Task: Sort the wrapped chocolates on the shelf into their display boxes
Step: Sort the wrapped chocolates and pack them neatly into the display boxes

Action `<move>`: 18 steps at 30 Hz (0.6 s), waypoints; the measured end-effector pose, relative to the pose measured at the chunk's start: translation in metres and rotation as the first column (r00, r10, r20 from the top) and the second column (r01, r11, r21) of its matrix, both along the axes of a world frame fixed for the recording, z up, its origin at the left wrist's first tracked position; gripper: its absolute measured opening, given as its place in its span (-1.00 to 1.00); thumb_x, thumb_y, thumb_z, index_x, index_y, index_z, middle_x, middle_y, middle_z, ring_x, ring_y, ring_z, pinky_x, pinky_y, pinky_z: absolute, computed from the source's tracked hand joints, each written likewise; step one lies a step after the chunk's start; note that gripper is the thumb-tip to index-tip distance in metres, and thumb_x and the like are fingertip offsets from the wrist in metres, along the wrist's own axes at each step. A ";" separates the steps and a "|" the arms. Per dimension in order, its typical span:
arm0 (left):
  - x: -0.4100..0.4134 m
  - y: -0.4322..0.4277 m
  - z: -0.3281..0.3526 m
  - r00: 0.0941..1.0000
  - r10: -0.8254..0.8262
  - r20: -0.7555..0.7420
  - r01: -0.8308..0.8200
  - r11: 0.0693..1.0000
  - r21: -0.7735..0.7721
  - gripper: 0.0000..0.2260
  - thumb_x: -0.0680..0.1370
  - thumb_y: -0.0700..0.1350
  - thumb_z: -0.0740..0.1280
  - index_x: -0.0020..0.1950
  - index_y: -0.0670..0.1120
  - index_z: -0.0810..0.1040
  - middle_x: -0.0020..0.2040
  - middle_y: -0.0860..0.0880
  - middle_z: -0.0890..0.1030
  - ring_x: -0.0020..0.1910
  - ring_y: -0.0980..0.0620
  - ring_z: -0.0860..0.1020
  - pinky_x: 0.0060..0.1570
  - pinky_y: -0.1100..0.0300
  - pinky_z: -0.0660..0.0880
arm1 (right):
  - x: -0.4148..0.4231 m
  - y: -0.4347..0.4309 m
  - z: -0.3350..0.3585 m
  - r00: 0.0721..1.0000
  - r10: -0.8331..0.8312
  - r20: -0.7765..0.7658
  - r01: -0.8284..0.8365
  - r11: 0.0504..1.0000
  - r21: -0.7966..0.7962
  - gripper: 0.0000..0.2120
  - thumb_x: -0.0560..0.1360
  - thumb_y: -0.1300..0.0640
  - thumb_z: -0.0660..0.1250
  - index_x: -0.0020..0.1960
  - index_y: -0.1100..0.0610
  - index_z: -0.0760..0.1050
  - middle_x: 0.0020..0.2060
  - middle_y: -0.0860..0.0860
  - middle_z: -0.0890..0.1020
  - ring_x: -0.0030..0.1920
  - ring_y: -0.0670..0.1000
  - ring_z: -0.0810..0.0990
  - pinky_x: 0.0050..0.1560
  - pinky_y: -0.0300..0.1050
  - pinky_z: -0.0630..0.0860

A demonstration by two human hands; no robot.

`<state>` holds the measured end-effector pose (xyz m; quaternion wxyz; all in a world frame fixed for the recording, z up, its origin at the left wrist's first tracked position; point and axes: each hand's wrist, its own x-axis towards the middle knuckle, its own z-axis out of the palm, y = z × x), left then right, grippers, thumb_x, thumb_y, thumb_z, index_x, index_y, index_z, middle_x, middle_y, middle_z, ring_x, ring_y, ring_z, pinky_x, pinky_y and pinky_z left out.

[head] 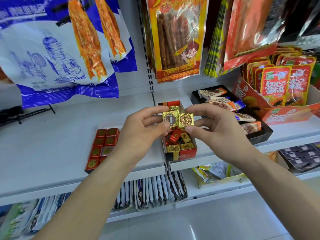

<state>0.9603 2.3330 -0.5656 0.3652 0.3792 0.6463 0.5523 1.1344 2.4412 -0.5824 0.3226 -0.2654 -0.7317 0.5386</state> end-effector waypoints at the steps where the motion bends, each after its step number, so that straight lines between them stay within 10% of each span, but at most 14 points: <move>1: 0.000 0.000 0.000 1.000 0.002 0.001 -0.002 1.000 -0.002 -0.70 0.52 -0.23 0.44 0.19 0.07 0.63 0.00 -0.01 0.71 -0.03 -0.01 0.69 0.01 0.08 0.63 | 0.000 0.000 -0.001 1.000 -0.004 0.008 0.004 1.000 0.002 -0.65 0.44 0.23 0.51 0.14 -0.08 0.59 0.10 0.02 0.63 -0.06 0.05 0.68 -0.04 0.11 0.66; 9: 0.005 0.002 -0.001 1.000 -0.012 0.022 0.012 1.000 0.001 -0.71 0.49 -0.23 0.46 0.17 0.01 0.63 -0.04 -0.01 0.72 -0.14 -0.01 0.71 -0.08 0.17 0.64 | -0.003 0.000 0.002 0.996 -0.082 0.035 0.082 0.997 -0.005 -0.63 0.38 0.02 0.51 0.17 0.00 0.60 -0.09 -0.02 0.68 -0.20 -0.01 0.67 -0.22 -0.16 0.62; 18: 0.003 0.001 -0.003 0.999 -0.032 0.011 0.033 0.999 0.000 -0.70 0.48 -0.25 0.45 0.19 -0.05 0.64 -0.03 -0.09 0.70 -0.14 -0.05 0.71 -0.09 0.17 0.64 | -0.007 -0.003 0.004 0.999 -0.038 0.031 0.039 0.999 -0.017 -0.59 0.30 -0.02 0.53 0.14 -0.08 0.59 0.05 0.00 0.66 -0.20 0.05 0.71 -0.22 -0.01 0.67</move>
